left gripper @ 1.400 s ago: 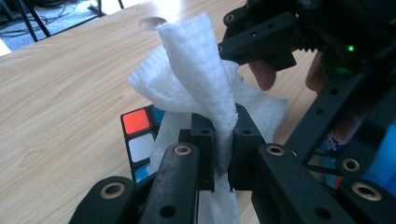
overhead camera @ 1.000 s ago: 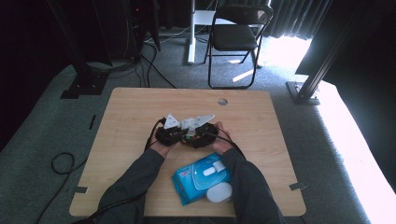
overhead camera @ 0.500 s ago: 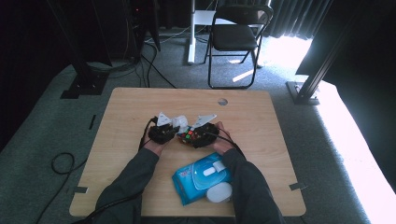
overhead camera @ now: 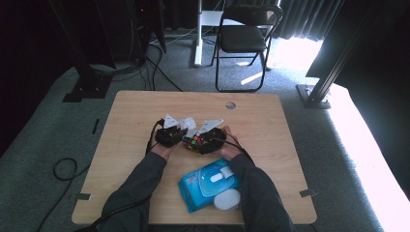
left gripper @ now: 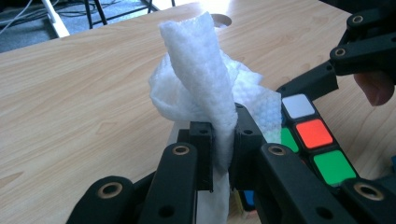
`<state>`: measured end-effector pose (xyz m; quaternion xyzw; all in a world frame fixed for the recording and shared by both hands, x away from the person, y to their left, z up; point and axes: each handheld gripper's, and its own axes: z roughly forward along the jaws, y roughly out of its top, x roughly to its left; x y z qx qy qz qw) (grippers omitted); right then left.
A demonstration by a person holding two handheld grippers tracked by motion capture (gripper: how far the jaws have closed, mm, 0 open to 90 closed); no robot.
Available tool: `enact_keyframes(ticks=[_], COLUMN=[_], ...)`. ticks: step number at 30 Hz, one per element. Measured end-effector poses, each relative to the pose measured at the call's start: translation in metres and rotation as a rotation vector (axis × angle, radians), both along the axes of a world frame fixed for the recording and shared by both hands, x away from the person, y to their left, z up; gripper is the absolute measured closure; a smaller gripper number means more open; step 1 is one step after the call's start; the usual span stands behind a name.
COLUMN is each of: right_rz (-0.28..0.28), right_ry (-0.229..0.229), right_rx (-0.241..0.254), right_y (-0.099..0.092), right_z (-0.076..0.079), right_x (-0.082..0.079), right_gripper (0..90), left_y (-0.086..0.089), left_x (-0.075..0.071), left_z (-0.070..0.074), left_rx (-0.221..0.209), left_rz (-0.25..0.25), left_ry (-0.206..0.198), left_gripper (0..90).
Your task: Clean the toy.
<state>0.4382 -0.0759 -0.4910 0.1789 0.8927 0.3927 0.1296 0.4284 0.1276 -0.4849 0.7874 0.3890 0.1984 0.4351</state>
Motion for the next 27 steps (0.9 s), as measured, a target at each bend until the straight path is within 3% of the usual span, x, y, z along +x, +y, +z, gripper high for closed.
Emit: enact_keyframes(ticks=[15,27], right_rz=[0.03,0.02], right_ry=[-0.013,-0.005], right_rx=[-0.029,-0.03], right_y=[0.005,0.006], right_z=[0.001,0.001], right_x=[-0.003,-0.002], right_gripper=[34.4,34.4], left_y=[-0.007,-0.029], left_x=[0.0,-0.014], left_z=[0.003,0.008], left_rx=[-0.001,-0.025], left_rz=[-0.031,-0.16], left_ry=[0.006,-0.003], left_gripper=[81.7,82.0])
